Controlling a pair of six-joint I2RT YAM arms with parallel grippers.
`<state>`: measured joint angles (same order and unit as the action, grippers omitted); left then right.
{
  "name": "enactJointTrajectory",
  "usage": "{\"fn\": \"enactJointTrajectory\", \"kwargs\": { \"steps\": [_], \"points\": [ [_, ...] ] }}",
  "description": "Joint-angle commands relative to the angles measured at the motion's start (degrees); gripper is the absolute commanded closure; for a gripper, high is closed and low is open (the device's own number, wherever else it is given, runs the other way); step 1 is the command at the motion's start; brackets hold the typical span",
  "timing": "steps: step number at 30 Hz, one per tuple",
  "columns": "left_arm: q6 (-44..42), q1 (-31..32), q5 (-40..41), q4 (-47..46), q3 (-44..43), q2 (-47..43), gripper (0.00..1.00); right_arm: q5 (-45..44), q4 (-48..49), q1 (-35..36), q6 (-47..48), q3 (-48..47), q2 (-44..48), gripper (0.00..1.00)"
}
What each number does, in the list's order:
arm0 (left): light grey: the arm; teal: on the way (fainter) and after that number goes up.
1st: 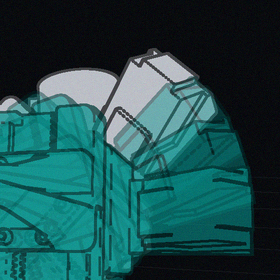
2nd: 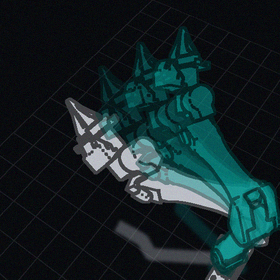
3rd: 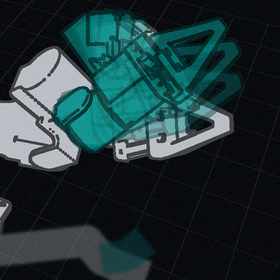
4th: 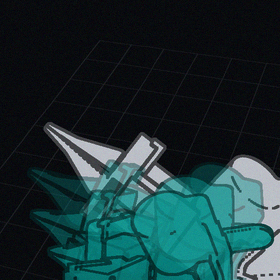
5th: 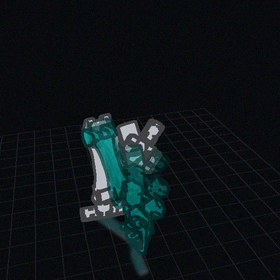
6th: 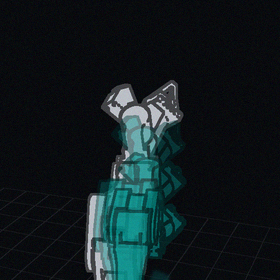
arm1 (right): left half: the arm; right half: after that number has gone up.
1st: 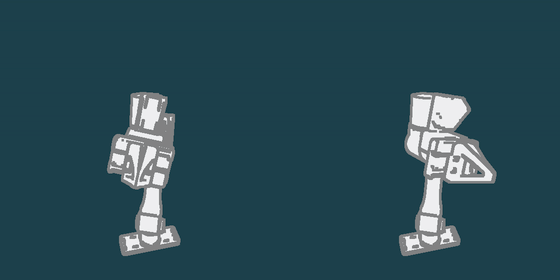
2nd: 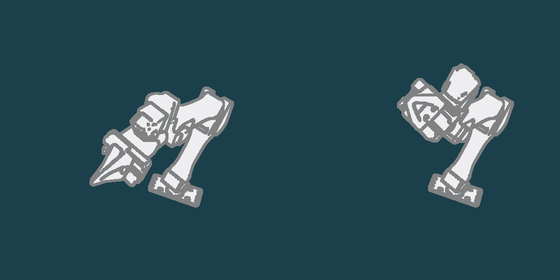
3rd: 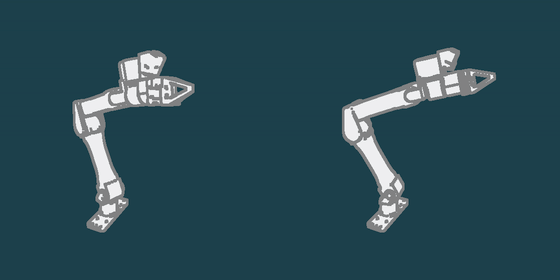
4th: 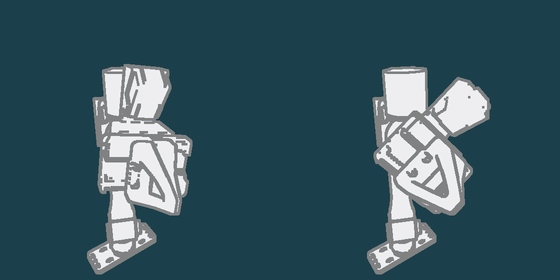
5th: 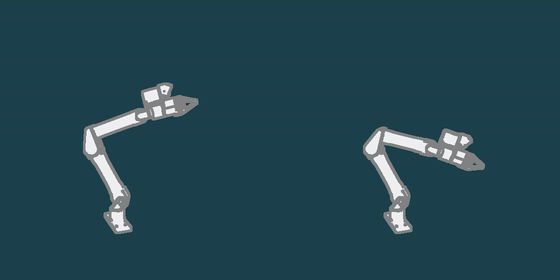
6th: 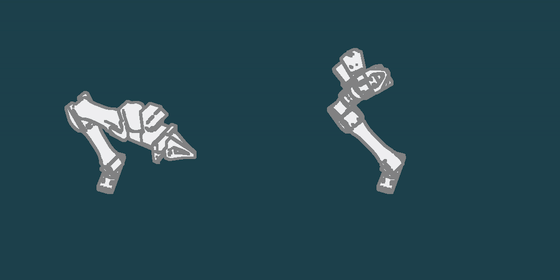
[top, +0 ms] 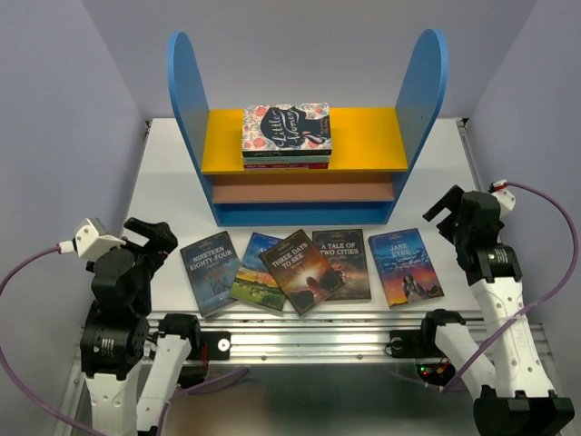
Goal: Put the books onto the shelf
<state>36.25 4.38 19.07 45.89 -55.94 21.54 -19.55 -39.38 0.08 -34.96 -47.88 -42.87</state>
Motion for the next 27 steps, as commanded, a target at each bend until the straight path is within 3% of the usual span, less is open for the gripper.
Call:
{"fn": "enactJointTrajectory", "kwargs": {
  "steps": [1, 7, 10, 15, 17, 20, 24, 27],
  "points": [
    [-1.3, -0.4, -0.6, -0.1, -2.0, -0.4, 0.01, 3.4, -0.3, -0.1, 1.7, -2.6, 2.4, 0.0],
    [-0.7, -0.4, -13.0, -4.0, 4.9, 1.8, 0.01, 4.0, -4.0, -0.1, 1.3, -3.1, 4.0, 0.0],
    [-0.3, -0.4, -18.4, -6.4, 8.5, 2.0, 0.01, 8.5, -4.6, -0.1, 2.3, -3.0, 4.5, 0.0],
    [3.0, -0.4, -34.4, -13.3, 20.8, 1.5, 0.01, 24.4, -3.8, -0.1, 3.9, 2.3, 6.7, 0.0],
    [6.4, -0.3, -41.0, -19.1, 27.7, -0.7, 0.01, 35.6, 0.5, -0.1, 6.4, 6.7, 10.0, 0.0],
    [8.4, 0.1, -40.7, -20.0, 31.6, -4.1, 0.01, 40.9, 6.4, -0.1, 5.3, 10.7, 15.2, 0.0],
    [11.7, 1.1, -40.8, -21.5, 35.4, -5.5, 0.01, 47.7, 10.3, 0.4, 4.8, 15.9, 9.4, 0.0],
    [12.6, 2.6, -39.7, -21.9, 36.7, -4.5, 0.01, 45.3, 14.1, 5.8, 4.0, 16.8, 7.4, 0.0]
  ]
}}
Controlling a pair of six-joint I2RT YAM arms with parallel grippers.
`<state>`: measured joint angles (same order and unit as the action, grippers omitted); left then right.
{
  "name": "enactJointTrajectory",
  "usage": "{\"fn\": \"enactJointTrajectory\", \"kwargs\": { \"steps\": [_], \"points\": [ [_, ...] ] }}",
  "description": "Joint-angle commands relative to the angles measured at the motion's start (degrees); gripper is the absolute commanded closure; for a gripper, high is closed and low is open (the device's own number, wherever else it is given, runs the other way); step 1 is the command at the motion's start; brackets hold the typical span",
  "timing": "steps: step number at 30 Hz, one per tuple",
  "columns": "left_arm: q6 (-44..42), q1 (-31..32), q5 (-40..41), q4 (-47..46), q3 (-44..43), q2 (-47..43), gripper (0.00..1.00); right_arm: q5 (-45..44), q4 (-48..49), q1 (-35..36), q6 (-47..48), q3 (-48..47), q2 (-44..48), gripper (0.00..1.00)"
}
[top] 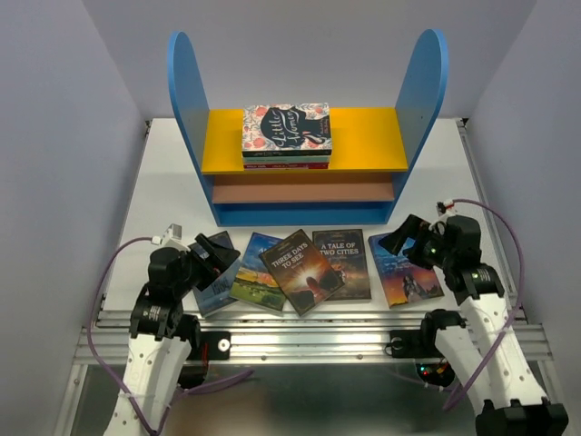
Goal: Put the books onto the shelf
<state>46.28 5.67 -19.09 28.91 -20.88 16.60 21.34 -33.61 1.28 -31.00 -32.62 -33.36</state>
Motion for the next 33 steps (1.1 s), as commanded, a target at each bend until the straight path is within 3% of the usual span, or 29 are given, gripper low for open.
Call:
{"fn": "enactJointTrajectory", "kwargs": {
  "steps": [1, 4, 5, 9, 18, 25, 33],
  "points": [
    [3.7, 2.0, -1.0, -5.5, 1.8, 0.8, 0.01, 2.8, 10.4, 6.8, -0.6, 1.7, -2.3, 0.0],
    [5.9, 6.1, 3.3, -7.5, 1.8, 2.9, 0.01, -5.0, 16.3, 19.2, -3.8, 2.7, -7.0, 0.0],
    [6.4, 7.7, 4.6, -7.8, 1.8, 4.0, 0.01, -7.8, 17.8, 27.6, -4.5, 2.7, -9.2, 0.0],
    [9.5, 15.8, 10.0, -8.5, 1.0, 8.4, 0.01, -22.6, 18.4, 40.0, -4.2, -3.8, -23.2, 0.0],
    [18.8, 26.6, 13.5, -17.1, 5.4, 10.6, 0.01, -18.0, 25.0, 40.6, -2.5, -7.1, -32.7, 0.0],
    [24.3, 37.5, 21.5, -20.7, 3.8, 22.0, 0.01, -13.7, 30.6, 40.6, -4.2, -5.6, -38.5, 0.0],
    [27.6, 40.5, 23.6, -24.3, 2.8, 32.0, 0.04, -7.3, 31.2, 40.6, -8.1, -4.7, -42.1, 0.0]
  ]
}}
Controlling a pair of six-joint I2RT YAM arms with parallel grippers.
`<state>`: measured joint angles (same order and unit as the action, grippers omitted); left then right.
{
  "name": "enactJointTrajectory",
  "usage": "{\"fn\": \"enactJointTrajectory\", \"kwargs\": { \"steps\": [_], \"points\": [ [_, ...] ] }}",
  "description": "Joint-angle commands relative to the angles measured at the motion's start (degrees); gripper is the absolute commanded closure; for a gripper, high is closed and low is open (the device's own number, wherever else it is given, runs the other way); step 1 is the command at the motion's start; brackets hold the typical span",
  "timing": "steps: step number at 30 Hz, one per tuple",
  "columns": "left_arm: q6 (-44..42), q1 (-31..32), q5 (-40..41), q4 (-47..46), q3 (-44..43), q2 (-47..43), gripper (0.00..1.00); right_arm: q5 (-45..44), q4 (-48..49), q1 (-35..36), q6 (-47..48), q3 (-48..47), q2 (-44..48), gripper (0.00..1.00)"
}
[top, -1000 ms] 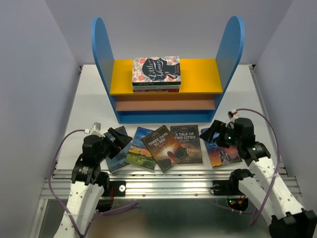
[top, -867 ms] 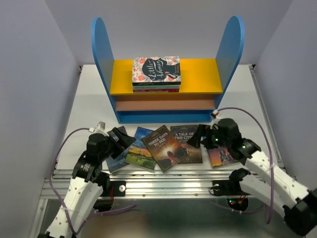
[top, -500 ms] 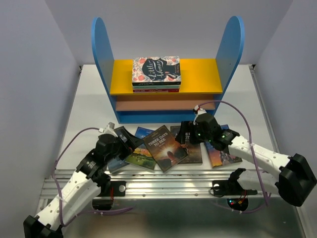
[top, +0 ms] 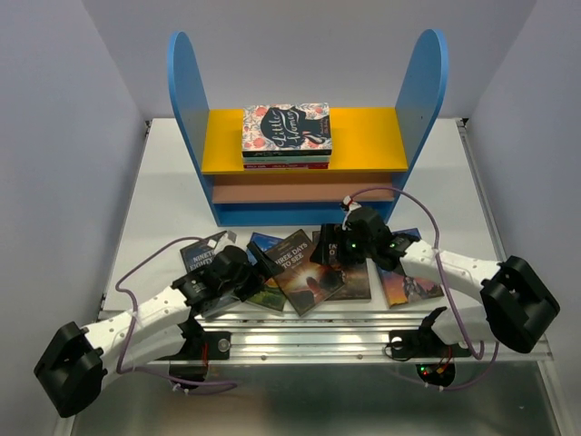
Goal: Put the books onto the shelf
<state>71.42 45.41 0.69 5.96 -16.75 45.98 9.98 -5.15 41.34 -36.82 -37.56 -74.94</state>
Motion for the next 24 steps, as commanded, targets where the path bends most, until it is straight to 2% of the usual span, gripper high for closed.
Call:
{"fn": "enactJointTrajectory", "kwargs": {
  "steps": [1, 8, 9, 14, 18, 24],
  "points": [
    [3.1, 0.9, 4.4, -1.6, -1.6, 3.6, 0.06, 4.2, 1.3, 0.5, -2.3, 0.1, -1.1, 0.0],
    [5.0, 1.9, 5.7, -3.2, -3.4, 10.8, 0.17, 7.0, 1.5, 0.5, -4.7, 2.0, -2.1, 0.0],
    [5.0, 2.2, 5.7, -3.4, -3.5, 11.6, 0.23, 8.5, 2.2, 0.5, -5.9, 2.2, -2.2, 0.0],
    [6.2, 3.4, 6.2, -4.4, -4.5, 15.9, 0.36, 13.9, 3.2, 0.5, -7.2, 1.2, -4.8, 0.0],
    [7.2, 4.0, 5.6, -4.6, -4.6, 17.3, 0.52, 16.0, 4.5, 0.5, -9.6, 1.0, -5.4, 0.0],
    [9.4, 5.7, 5.9, -4.7, -3.6, 16.5, 0.61, 20.6, 10.8, 0.5, -13.0, 0.3, -4.8, 0.0]
  ]
}}
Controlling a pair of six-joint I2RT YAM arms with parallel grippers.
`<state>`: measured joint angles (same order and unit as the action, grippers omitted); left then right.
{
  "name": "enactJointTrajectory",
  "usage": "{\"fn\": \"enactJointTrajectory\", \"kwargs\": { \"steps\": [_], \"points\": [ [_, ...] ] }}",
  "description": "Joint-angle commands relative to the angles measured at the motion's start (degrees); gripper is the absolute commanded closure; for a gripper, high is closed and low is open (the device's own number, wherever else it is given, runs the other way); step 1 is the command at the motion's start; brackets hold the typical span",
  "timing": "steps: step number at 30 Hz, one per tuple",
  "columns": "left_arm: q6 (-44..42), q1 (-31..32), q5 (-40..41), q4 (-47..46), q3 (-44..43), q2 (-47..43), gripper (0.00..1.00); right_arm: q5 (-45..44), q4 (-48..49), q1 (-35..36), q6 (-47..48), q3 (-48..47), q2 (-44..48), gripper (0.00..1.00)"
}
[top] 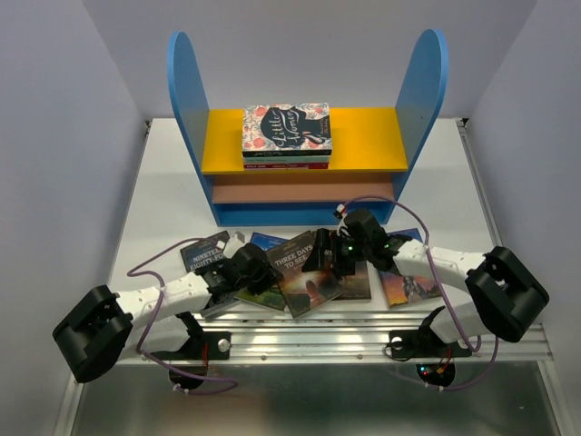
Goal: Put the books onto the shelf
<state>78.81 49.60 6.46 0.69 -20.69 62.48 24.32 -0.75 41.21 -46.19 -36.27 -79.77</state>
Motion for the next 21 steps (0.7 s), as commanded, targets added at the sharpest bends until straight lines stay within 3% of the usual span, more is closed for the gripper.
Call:
{"fn": "enactJointTrajectory", "kwargs": {
  "steps": [1, 5, 9, 14, 15, 21],
  "points": [
    [2.5, 1.5, 0.3, 0.5, 0.6, -0.1, 0.62, 6.8, 6.9, 0.6, -4.4, -1.0, 0.1, 0.0],
    [2.8, 2.1, 0.4, 0.5, 0.6, -0.1, 0.63, 5.5, 6.3, 0.6, -4.3, -1.8, 1.5, 0.05],
    [2.8, 2.5, 0.7, 0.5, 0.4, 0.6, 0.63, 1.7, 2.5, 1.2, -2.4, -2.3, 1.8, 0.24],
    [2.6, 2.8, 0.7, 0.5, -0.2, 1.9, 0.63, 1.8, 3.8, 1.7, -2.9, -1.3, 0.8, 0.37],
    [2.6, 2.9, 0.7, 0.4, -0.4, 2.1, 0.63, 1.7, 4.1, 2.2, -2.8, -1.1, 0.4, 0.44],
    [2.4, 3.0, 0.8, 0.4, -0.8, 2.9, 0.63, 1.9, 5.1, 2.7, -2.5, -1.2, -1.2, 0.57]
  ]
}}
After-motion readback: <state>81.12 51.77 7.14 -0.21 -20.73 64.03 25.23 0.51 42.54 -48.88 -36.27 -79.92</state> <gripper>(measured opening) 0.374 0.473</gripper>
